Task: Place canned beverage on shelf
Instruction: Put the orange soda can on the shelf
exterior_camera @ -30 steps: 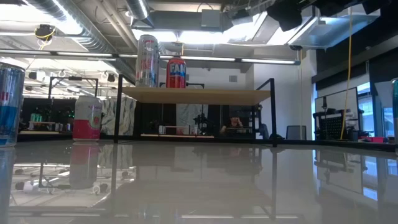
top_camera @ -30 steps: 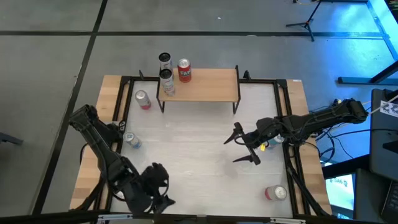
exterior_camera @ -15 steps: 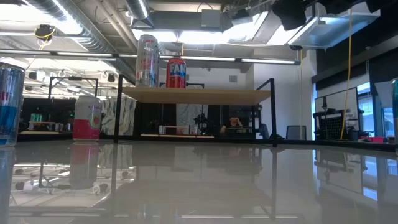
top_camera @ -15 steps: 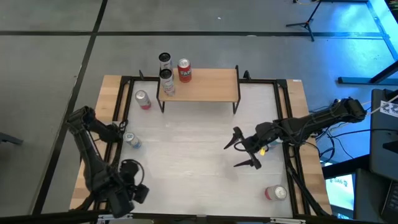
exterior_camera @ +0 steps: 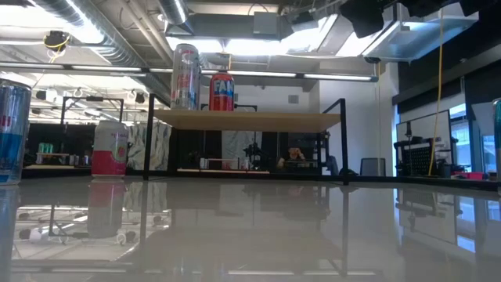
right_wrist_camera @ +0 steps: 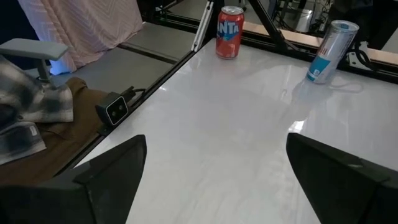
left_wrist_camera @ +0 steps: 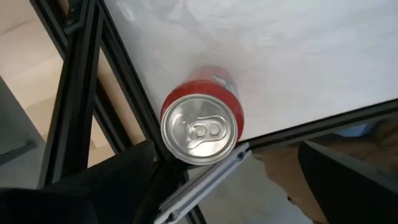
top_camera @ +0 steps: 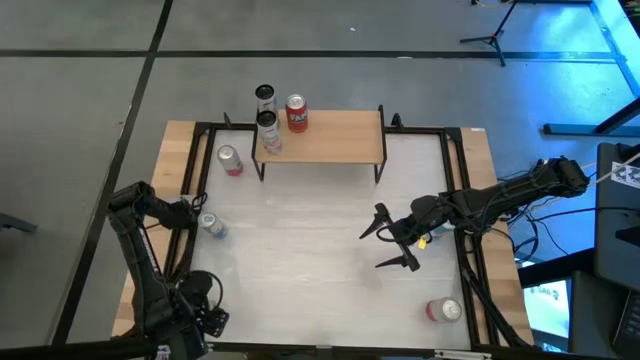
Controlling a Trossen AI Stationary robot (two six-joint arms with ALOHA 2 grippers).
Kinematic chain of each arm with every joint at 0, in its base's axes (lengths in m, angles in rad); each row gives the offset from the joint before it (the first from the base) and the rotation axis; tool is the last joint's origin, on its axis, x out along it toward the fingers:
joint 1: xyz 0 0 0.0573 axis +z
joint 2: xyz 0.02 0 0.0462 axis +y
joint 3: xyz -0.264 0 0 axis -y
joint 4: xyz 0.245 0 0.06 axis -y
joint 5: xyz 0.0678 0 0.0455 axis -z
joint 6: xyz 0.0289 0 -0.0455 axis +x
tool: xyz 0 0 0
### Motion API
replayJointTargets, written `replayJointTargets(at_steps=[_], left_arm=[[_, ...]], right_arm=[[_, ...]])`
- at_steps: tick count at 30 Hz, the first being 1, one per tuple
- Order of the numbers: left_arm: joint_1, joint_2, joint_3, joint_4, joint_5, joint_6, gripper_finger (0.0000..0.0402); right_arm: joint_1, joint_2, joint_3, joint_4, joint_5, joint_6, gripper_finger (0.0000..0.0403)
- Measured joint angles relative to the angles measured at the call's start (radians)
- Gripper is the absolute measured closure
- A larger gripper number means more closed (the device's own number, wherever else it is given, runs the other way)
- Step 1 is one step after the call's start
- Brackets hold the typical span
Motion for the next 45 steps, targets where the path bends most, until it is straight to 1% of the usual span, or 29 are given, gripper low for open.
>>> replayJointTargets(at_steps=[4,11,16,19,26,30,32,34,41,45], left_arm=[[-0.013,0.043,0.000,0.000,0.004,0.004,0.0015],[-0.028,0.079,0.000,-0.014,0.074,0.004,0.0015],[-0.038,0.079,-0.004,-0.010,0.021,-0.019,0.0015],[-0.038,0.079,-0.032,-0.003,0.022,-0.020,0.0015],[-0.038,0.079,-0.126,0.116,0.022,0.000,0.0015],[-0.037,0.080,-0.168,0.156,0.027,0.010,0.0016],[-0.037,0.080,-0.187,0.175,0.028,0.028,0.0023],[-0.037,0.080,-0.200,0.194,0.029,0.055,0.0040],[-0.007,0.078,-0.197,0.211,0.032,0.181,0.0127],[0.040,0.082,-0.174,0.189,0.017,0.293,0.0127]], right_arm=[[0.000,0.000,0.000,0.000,0.000,0.000,0.0022],[0.000,0.000,0.000,0.000,0.000,0.000,0.0022],[0.000,0.000,0.000,0.006,0.000,0.000,0.0022],[0.000,0.000,0.000,0.007,0.000,-0.001,0.0022],[0.000,0.000,0.000,0.007,0.000,-0.001,0.0022],[0.000,0.000,0.000,0.017,0.000,-0.002,0.0022],[0.000,0.000,0.000,0.022,0.000,-0.004,0.0022],[0.000,0.000,0.000,0.022,0.000,-0.013,0.0022],[0.000,0.010,0.000,0.027,0.000,-0.014,0.0022],[0.000,0.010,0.000,0.026,0.000,-0.016,0.0022]])
